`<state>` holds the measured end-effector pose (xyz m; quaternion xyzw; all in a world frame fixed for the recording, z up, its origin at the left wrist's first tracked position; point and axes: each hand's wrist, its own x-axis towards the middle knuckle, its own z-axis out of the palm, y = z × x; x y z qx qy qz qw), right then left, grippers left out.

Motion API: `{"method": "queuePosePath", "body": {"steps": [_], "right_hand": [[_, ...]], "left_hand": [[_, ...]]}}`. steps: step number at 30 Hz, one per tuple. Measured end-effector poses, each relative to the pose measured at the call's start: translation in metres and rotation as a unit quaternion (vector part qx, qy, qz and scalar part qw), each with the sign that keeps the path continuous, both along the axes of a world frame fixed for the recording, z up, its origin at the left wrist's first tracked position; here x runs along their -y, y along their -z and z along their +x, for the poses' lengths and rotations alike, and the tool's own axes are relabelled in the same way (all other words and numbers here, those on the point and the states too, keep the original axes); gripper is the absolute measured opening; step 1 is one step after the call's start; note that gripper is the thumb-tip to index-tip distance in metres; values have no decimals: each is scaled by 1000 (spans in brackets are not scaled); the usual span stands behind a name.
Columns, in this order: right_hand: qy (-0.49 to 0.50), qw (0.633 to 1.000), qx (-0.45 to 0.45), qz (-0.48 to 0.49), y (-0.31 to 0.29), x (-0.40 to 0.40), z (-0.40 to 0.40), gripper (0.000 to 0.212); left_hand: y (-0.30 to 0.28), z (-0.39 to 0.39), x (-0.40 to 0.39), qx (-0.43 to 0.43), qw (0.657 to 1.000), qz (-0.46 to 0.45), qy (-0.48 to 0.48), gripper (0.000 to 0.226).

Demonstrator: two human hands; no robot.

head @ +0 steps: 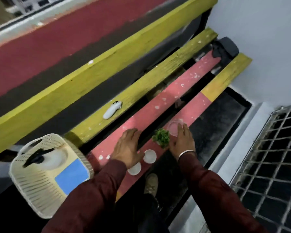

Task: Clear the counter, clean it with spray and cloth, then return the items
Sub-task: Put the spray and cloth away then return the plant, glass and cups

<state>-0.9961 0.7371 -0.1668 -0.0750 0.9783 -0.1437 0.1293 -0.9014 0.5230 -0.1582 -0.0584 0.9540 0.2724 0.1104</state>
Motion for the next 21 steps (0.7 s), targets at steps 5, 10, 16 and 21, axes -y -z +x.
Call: {"method": "queuePosePath", "body": {"steps": [5,10,16,21], "right_hand": [[-26,997,62,43,59,-51,-57,89],[-56,989,112,77,114,-71,-89,108],[-78,984,137,88,155,-66,-118,121],[-89,984,120,97,168,-57,-122,121]], "left_hand": [[60,-63,-44,87,996,36,7,95],[109,-99,-56,127,986,75,75,98],[140,-133,-62,71,973,98,198,80],[151,-128,-59,79,968,107,213,74]]}}
